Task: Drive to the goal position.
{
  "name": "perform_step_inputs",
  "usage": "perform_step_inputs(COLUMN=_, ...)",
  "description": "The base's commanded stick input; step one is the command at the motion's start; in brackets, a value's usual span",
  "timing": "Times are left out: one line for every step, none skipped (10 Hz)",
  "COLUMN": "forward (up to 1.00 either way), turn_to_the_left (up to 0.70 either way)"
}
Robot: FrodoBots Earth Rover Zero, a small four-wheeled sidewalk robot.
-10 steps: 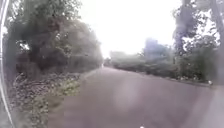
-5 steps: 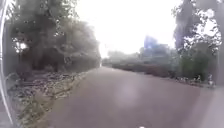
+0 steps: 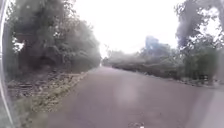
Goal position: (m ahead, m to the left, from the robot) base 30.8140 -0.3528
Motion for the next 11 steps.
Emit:
perform_step_inputs(forward=0.7, turn_to_the_left=0.22)
perform_step_inputs(forward=0.7, turn_to_the_left=0.13)
perform_step_inputs(forward=0.7, turn_to_the_left=0.05)
perform_step_inputs(forward=0.7, turn_to_the_left=0.01)
perform_step_inputs(forward=0.7, turn_to_the_left=0.01)
perform_step_inputs(forward=0.7, turn_to_the_left=0.01)
perform_step_inputs(forward=0.7, turn_to_the_left=0.01)
perform_step_inputs(forward=0.7, turn_to_the_left=0.01)
perform_step_inputs(forward=0.7, turn_to_the_left=0.01)
perform_step_inputs(forward=0.7, turn_to_the_left=0.01)
perform_step_inputs(forward=0.7, turn_to_the_left=0.01)
